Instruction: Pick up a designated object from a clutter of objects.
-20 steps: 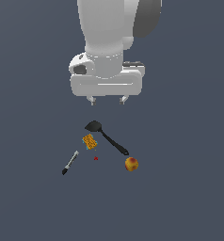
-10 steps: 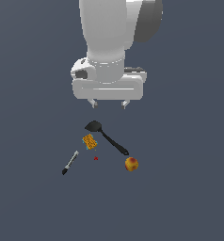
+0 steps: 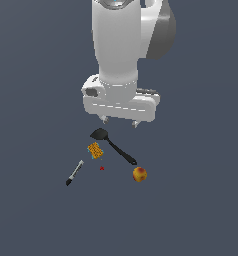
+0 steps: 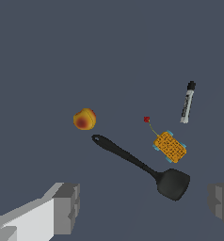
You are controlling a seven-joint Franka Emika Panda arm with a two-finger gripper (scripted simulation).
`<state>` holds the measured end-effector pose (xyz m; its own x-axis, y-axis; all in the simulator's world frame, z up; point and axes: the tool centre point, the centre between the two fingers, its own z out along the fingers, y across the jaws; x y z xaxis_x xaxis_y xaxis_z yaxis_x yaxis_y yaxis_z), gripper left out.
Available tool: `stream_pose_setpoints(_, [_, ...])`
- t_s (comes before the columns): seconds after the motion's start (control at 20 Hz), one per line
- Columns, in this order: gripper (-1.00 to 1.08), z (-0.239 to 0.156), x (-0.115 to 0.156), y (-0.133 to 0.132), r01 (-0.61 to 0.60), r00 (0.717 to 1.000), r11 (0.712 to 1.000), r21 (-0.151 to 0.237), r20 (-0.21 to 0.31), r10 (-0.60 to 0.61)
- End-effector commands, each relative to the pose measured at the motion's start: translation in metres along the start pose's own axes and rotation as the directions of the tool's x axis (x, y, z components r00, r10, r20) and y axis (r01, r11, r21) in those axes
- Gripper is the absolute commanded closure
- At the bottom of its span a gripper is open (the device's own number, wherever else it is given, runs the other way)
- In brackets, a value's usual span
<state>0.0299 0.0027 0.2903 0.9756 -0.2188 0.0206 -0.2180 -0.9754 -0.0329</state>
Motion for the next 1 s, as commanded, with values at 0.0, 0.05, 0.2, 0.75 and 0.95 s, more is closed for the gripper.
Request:
stream_pose_setpoints(0.0, [-0.92, 0.01, 0.005, -0.006, -0.054, 0.999, 0.999, -0.001, 0.002, 0.054])
stream_pose_setpoints(0.05, [-0.92, 0.015, 0.007, -0.008, -0.076, 0.997, 0.997, -0.001, 0.002, 0.076])
stream_pose_setpoints(0.2, [-0.92, 0.028, 0.014, -0.015, -0.143, 0.99, 0.99, -0.003, 0.004, 0.143])
stream_pose_setpoints(0.75, [-0.92, 0.079, 0.033, -0.04, -0.38, 0.925, 0.925, -0.012, 0.007, 0.38])
stream_pose_setpoints(0.95, [-0.92, 0.099, 0.038, -0.05, -0.461, 0.888, 0.887, -0.017, 0.006, 0.461])
